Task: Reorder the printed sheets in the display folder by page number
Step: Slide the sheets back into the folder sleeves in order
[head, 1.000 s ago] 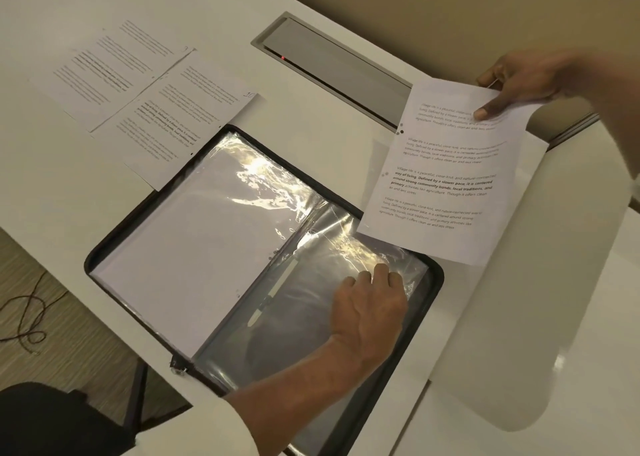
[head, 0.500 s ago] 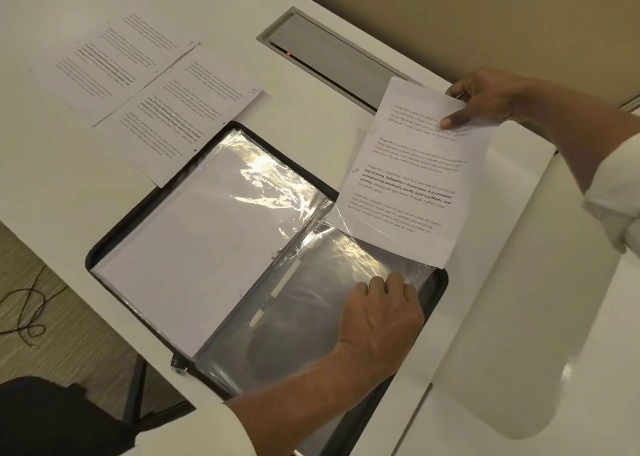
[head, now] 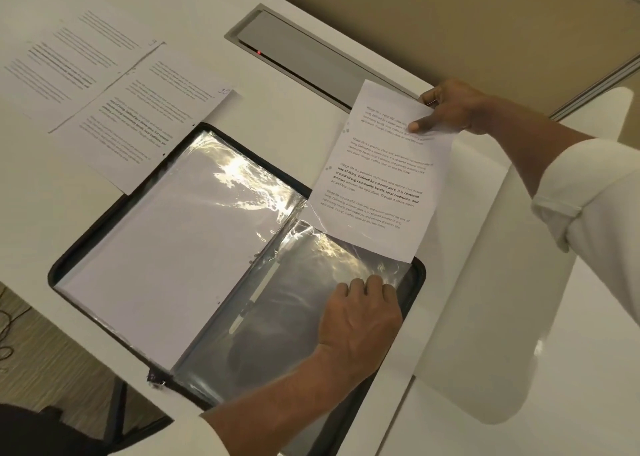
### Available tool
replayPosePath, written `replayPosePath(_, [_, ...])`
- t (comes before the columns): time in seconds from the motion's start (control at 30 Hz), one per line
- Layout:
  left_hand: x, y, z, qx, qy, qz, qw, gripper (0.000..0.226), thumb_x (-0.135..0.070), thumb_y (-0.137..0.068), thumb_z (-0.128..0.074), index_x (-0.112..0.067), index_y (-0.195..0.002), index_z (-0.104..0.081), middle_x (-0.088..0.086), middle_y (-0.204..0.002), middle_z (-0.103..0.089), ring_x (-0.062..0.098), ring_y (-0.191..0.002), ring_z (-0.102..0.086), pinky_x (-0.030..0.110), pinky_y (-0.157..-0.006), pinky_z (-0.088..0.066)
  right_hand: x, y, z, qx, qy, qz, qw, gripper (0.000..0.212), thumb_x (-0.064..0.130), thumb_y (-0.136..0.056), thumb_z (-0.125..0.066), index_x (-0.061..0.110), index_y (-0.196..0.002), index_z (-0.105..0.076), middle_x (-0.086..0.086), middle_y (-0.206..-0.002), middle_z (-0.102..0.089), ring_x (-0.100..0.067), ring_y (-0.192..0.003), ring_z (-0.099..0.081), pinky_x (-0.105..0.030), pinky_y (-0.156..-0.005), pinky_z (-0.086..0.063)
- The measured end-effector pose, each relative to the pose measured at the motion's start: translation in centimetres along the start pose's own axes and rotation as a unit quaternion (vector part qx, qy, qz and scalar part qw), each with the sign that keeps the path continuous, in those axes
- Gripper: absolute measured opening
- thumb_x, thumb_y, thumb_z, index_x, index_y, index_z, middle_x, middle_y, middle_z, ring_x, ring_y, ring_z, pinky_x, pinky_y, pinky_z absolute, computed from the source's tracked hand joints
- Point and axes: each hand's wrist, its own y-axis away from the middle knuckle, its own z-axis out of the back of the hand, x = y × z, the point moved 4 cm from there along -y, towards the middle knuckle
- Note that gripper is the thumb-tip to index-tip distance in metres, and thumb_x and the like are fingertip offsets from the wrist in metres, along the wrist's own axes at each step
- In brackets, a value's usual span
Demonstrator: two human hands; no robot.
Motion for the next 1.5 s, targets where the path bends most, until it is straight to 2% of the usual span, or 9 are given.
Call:
replayPosePath(0.27, [0.5,0.3,0.9,-0.064,0.007,0.000,0.998,0.017,-0.011,-0.072,-0.082,-0.015,-0.078,-0.067,0.002,-0.069,-0.059,0.014,-0.054,-0.052,0.029,-0.051,-0.046,-0.9,0.2,-0.1,0.025,-0.154,-0.032,0.987,0.032,0.013,-0.077,-0.092,0.006,-0.103,-0.075,-0.019,-0.111,-0.078,-0.030,-0.094,-0.075,-0.045,-0.089,-0.063])
replayPosePath(0.47, [0.6,0.2,1.0,-0.083,0.000,0.002,0.997,0.015,-0.016,-0.080,-0.082,-0.014,-0.080,-0.067,0.003,-0.070,-0.060,0.016,-0.054,-0.052,0.030,-0.051,-0.046,-1.1,1.4,-0.7,0.090,-0.195,-0.070,0.974,0.043,0.005,-0.079,-0.088,0.001,-0.120,-0.074,-0.013,-0.114,-0.079,-0.032,-0.107,-0.076,-0.044,-0.081,-0.066])
replayPosePath(0.6, [0.6,-0.1,1.2,-0.125,-0.005,0.004,0.992,0.036,-0.043,-0.103,-0.065,-0.016,-0.079,-0.067,0.002,-0.073,-0.063,0.018,-0.063,-0.058,0.033,-0.056,-0.048,-1.4,1.9,-1.4,0.090,-0.137,-0.073,0.984,0.042,0.011,-0.073,-0.093,0.006,-0.113,-0.078,-0.011,-0.107,-0.080,-0.031,-0.101,-0.078,-0.046,-0.082,-0.065])
replayPosePath(0.77, [3.5,-0.3,-0.3,-0.078,0.021,0.012,0.997,0.050,-0.055,-0.105,-0.055,-0.009,-0.099,-0.075,0.015,-0.113,-0.072,0.032,-0.109,-0.067,0.044,-0.089,-0.057,-1.9,2.1,-2.9,0.092,-0.056,-0.067,0.992,0.042,0.024,-0.069,-0.098,0.015,-0.107,-0.082,-0.004,-0.103,-0.082,-0.029,-0.097,-0.079,-0.046,-0.088,-0.064])
replayPosePath(0.9, [7.7,-0.2,-2.1,0.002,0.009,0.053,0.999,0.076,-0.069,-0.103,-0.045,-0.003,-0.136,-0.063,0.025,-0.158,-0.046,0.040,-0.150,-0.041,0.051,-0.123,-0.027,-2.2,2.2,-4.2,0.101,-0.034,-0.067,0.992,0.044,0.029,-0.068,-0.098,0.017,-0.107,-0.082,0.001,-0.102,-0.082,-0.024,-0.098,-0.078,-0.042,-0.095,-0.062])
replayPosePath(1.0, [10.2,0.4,-3.0,0.031,0.012,0.050,0.998,0.081,-0.074,-0.102,-0.039,-0.007,-0.145,-0.057,0.024,-0.167,-0.034,0.040,-0.157,-0.027,0.055,-0.127,-0.026,-2.5,2.2,-4.8,0.075,-0.002,-0.075,0.994,0.043,0.037,-0.069,-0.098,0.018,-0.104,-0.082,0.000,-0.103,-0.079,-0.023,-0.100,-0.074,-0.037,-0.092,-0.059])
replayPosePath(1.2, [11.5,0.5,-2.6,-0.003,-0.018,-0.011,1.000,0.065,-0.062,-0.095,-0.065,-0.008,-0.130,-0.068,0.024,-0.152,-0.054,0.042,-0.145,-0.048,0.057,-0.119,-0.039,-4.2,3.3,-5.2,-0.038,-0.010,-0.142,0.989,0.072,0.061,-0.058,-0.094,-0.002,-0.084,-0.070,-0.013,-0.085,-0.062,-0.027,-0.078,-0.059,-0.032,-0.061,-0.044])
replayPosePath(1.3, [12.3,-0.9,-1.7,-0.016,-0.013,-0.034,0.999,0.045,-0.050,-0.093,-0.071,-0.011,-0.114,-0.074,0.016,-0.135,-0.066,0.035,-0.130,-0.058,0.052,-0.114,-0.043,-6.4,4.8,-5.5,-0.133,-0.156,-0.196,0.959,0.062,0.042,-0.060,-0.101,-0.003,-0.095,-0.076,-0.012,-0.092,-0.073,-0.028,-0.084,-0.071,-0.036,-0.065,-0.059])
replayPosePath(1.5, [15.8,-8.8,2.0,0.036,0.127,0.067,0.989,0.032,-0.051,-0.099,-0.063,-0.023,-0.092,-0.075,-0.003,-0.095,-0.072,0.019,-0.098,-0.063,0.042,-0.093,-0.050,-8.7,8.8,-9.5,-0.320,-0.410,-0.262,0.813,0.054,0.018,-0.068,-0.100,0.006,-0.111,-0.070,-0.010,-0.108,-0.071,-0.027,-0.098,-0.071,-0.041,-0.081,-0.064])
